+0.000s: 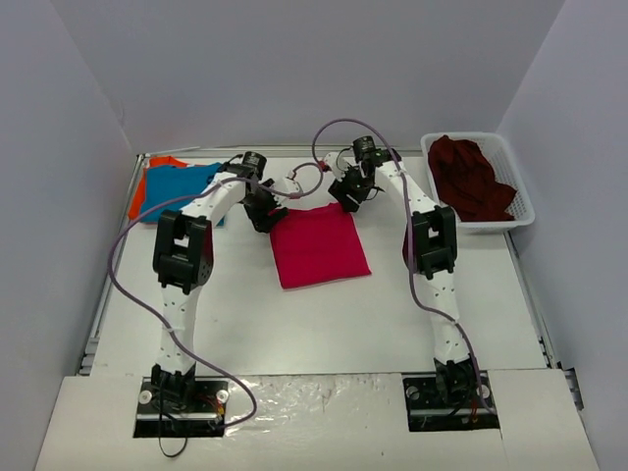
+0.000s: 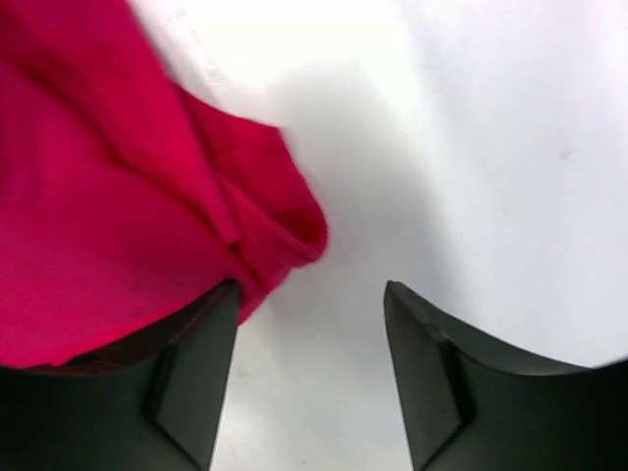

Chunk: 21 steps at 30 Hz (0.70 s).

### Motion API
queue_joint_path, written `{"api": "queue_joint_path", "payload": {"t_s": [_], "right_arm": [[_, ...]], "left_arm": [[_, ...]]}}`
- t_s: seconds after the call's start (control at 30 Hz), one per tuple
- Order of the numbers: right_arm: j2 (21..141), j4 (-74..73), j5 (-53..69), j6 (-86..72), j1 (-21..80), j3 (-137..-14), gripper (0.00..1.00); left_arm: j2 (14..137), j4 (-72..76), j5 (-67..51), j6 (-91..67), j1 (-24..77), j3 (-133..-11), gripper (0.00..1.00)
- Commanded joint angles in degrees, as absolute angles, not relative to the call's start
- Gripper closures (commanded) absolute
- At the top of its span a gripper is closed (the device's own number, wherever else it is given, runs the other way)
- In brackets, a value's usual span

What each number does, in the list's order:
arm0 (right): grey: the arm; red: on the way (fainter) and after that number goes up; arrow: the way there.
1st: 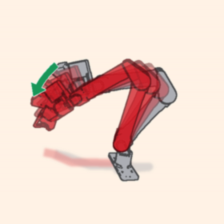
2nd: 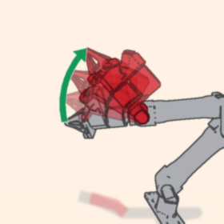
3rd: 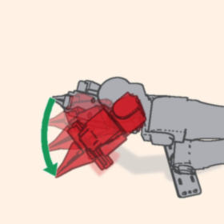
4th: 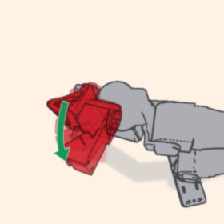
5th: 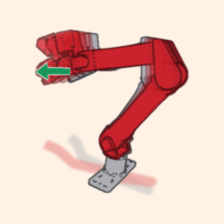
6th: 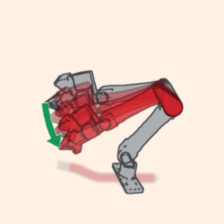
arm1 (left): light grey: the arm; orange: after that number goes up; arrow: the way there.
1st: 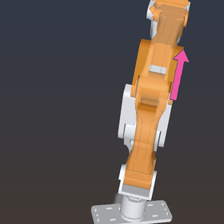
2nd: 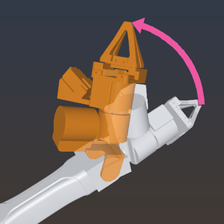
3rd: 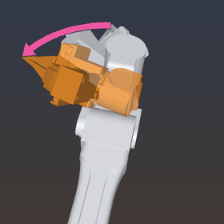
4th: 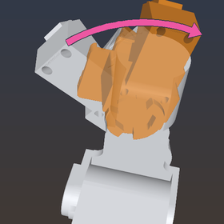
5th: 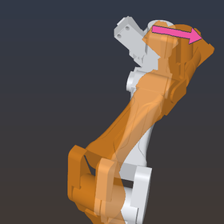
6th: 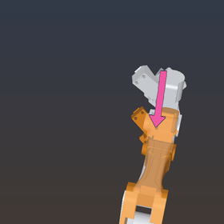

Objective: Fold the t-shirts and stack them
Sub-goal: Fold the long partially folded tshirt into a neat square

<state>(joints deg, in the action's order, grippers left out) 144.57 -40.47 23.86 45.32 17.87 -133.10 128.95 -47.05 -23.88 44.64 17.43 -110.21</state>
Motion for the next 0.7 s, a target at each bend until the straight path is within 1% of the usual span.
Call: {"api": "queue_joint_path", "payload": {"t_s": [0.0, 0.03, 0.07, 0.1, 0.13, 0.17, 0.2, 0.23, 0.3, 0.33, 0.37, 0.4, 0.47, 0.5, 0.6, 0.67], "right_arm": [[136.6, -29.4, 17.5, 37.1, 17.4, -128.9, 0.43], [133.7, -27.6, 16.1, 36.5, 17.4, -128.3, 0.36], [132.2, -26.6, 15.0, 35.4, 17.4, -127.4, 0.29], [129.4, -25.5, 14.2, 33.9, 17.4, -127.0, 0.13], [128.0, -25.1, 13.0, 33.5, 17.4, -126.6, 0.1], [126.4, -24.4, 11.9, 32.9, 17.4, -125.1, 0.02], [123.3, -22.3, 10.7, 31.2, 17.4, -124.2, 0.0], [121.7, -21.6, 9.4, 30.6, 17.3, -123.2, 0.0], [117.1, -20.6, 8.6, 29.0, 17.2, -120.6, 0.0], [115.5, -20.3, 9.7, 28.0, 17.0, -119.5, 0.0], [113.8, -19.9, 10.7, 26.6, 16.6, -118.2, 0.0], [110.8, -19.9, 12.0, 25.3, 16.3, -115.6, 0.0], [107.9, -19.9, 12.6, 20.9, 16.1, -112.2, 0.0], [105.2, -20.3, 12.9, 19.8, 16.1, -108.2, 0.0], [99.9, -23.5, 16.9, 22.9, 16.1, -101.8, 0.0], [95.7, -25.4, 17.8, 26.0, 16.6, -95.0, 0.0]], "left_arm": [[119.1, -38.5, -19.7, 38.0, 16.9, -108.5, 0.34], [116.0, -36.5, -17.5, 36.4, 16.9, -107.1, 0.3], [114.4, -35.8, -16.5, 35.3, 16.9, -106.3, 0.29], [112.6, -35.2, -16.4, 34.5, 16.9, -105.6, 0.28], [108.8, -32.7, -13.8, 33.9, 16.9, -104.5, 0.25], [106.9, -31.1, -12.1, 32.0, 16.9, -101.5, 0.23], [104.9, -29.8, -11.0, 31.5, 16.9, -100.0, 0.2], [100.9, -26.8, -7.9, 30.9, 16.9, -96.6, 0.16], [96.8, -24.2, -6.2, 29.0, 16.9, -93.3, 0.09], [93.1, -23.0, -5.5, 28.7, 16.9, -91.7, 0.02], [91.4, -22.5, -5.2, 28.2, 16.9, -89.1, 0.05], [90.0, -22.4, -4.8, 26.6, 16.9, -88.2, 0.06], [86.3, -22.7, -2.3, 24.5, 16.8, -86.4, 0.06], [85.1, -22.9, -1.9, 24.0, 16.8, -84.4, 0.06], [79.3, -22.9, -0.6, 22.1, 16.5, -79.5, 0.06], [77.3, -23.1, -0.6, 19.9, 16.1, -77.0, 0.06]]}}
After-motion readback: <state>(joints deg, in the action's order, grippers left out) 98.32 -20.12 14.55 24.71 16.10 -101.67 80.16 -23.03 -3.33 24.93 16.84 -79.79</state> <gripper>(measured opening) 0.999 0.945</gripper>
